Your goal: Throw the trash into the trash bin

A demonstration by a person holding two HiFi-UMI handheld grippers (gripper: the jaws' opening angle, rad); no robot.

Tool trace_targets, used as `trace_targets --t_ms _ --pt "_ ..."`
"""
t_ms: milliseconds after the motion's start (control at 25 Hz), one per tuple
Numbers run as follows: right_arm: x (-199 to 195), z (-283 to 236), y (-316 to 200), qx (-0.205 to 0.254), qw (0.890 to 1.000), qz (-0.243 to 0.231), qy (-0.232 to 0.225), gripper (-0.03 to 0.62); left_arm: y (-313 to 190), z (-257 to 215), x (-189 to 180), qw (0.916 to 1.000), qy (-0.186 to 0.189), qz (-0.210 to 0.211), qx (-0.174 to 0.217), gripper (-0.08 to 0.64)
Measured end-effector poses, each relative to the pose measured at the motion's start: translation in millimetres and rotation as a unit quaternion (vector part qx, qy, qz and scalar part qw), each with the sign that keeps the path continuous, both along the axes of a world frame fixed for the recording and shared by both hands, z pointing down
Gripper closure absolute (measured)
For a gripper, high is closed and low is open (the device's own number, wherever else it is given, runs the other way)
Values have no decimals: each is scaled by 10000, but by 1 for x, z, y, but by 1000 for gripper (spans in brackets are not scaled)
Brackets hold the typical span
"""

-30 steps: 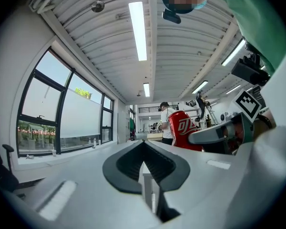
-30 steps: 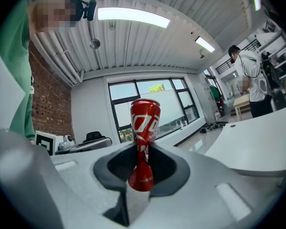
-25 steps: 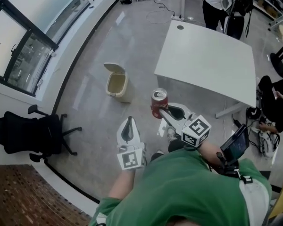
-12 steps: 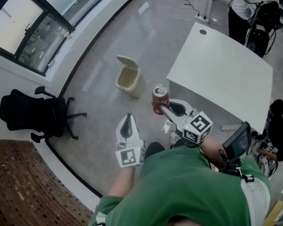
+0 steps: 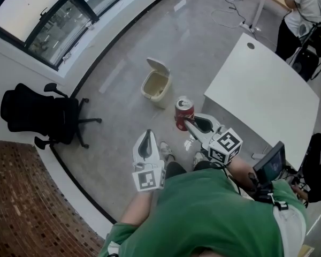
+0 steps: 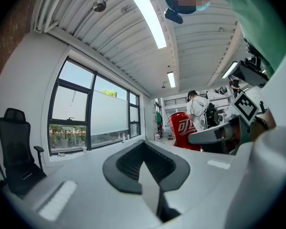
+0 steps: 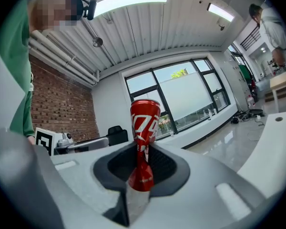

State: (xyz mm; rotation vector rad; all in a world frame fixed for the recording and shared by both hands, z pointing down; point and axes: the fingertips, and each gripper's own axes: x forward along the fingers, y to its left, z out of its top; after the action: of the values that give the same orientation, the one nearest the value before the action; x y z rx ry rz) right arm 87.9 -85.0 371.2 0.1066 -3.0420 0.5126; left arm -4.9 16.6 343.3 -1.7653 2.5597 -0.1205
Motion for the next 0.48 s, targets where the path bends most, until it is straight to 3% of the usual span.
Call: trace_targets --t_ms 480 --pt "-93 -1 -30 100 9981 526 321 525 -36 -7 -109 9985 250 419 235 554"
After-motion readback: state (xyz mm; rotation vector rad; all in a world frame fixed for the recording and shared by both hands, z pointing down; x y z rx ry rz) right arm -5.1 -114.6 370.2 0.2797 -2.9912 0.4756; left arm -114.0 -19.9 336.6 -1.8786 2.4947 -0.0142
